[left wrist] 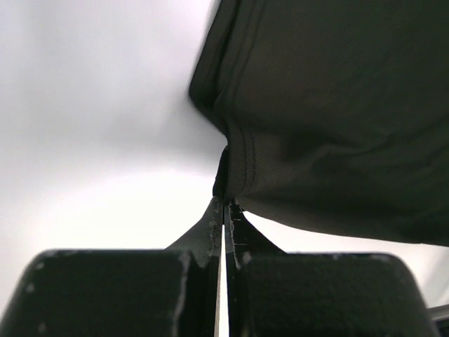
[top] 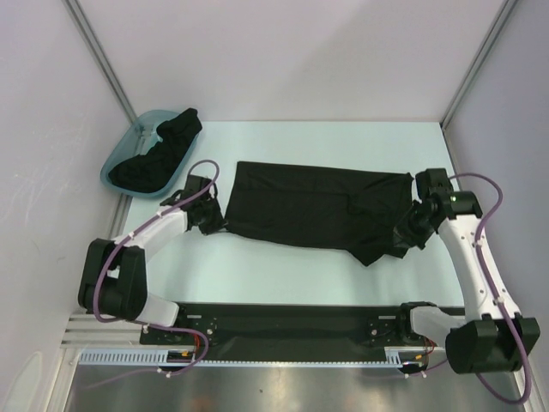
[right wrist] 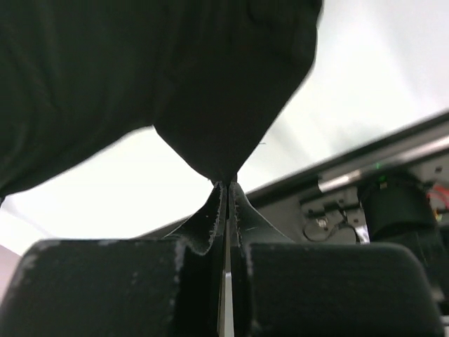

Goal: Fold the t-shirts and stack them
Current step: Fold the tshirt

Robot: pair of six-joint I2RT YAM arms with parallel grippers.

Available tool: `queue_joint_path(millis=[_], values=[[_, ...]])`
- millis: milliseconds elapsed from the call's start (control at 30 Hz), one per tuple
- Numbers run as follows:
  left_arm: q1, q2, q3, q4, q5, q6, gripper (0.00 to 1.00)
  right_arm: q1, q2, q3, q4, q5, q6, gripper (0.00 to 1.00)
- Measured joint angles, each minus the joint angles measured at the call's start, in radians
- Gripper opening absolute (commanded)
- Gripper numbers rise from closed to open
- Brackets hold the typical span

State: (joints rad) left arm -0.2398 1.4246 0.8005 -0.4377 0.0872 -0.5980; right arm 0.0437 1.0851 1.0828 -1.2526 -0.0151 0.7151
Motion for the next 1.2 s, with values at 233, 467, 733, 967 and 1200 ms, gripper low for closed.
queue_joint_path(millis=[233,467,733,967,1200], values=[[0.000,0.088,0.148,-0.023,-0.005,0.041,0.03,-0.037,0.165,0.151,0.047,-0.001,-0.097,0.00],[-0.003,0.207,0.256,-0.069,-0.002,0.060,0.04,-0.085,0.296,0.275,0.068,-0.017,-0.165,0.00],[-0.003,0.291,0.422,-0.116,-0.009,0.081,0.06,-0.099,0.441,0.415,0.111,-0.044,-0.213,0.00],[-0.003,0.359,0.510,-0.138,-0.025,0.084,0.08,-0.104,0.553,0.498,0.129,-0.055,-0.252,0.00],[-0.003,0.440,0.570,-0.161,-0.035,0.084,0.08,-0.123,0.626,0.568,0.139,-0.062,-0.281,0.00]])
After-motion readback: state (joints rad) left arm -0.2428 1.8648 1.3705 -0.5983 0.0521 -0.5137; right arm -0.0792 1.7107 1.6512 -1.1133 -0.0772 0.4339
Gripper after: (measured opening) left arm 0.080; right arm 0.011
